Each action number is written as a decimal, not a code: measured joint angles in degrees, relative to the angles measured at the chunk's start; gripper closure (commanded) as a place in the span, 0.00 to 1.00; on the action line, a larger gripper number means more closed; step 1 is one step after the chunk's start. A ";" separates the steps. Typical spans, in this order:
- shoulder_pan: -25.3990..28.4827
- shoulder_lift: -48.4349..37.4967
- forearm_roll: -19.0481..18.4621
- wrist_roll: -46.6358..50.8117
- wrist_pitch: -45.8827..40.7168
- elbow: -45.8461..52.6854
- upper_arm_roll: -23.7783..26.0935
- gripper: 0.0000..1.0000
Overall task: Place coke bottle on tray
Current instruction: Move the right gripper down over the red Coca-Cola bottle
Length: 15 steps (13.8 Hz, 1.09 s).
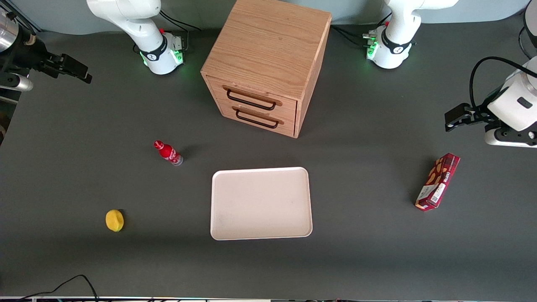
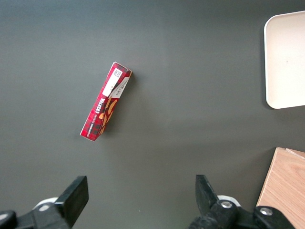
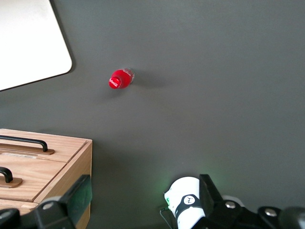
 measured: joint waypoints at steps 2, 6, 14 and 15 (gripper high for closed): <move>0.03 0.01 0.00 0.00 -0.18 0.11 0.00 0.00; 0.25 1.60 0.34 0.17 0.11 -0.16 0.62 0.00; 0.53 12.54 0.78 9.81 36.05 -22.20 8.50 0.00; 0.53 13.23 0.44 10.30 40.17 -24.57 9.11 0.00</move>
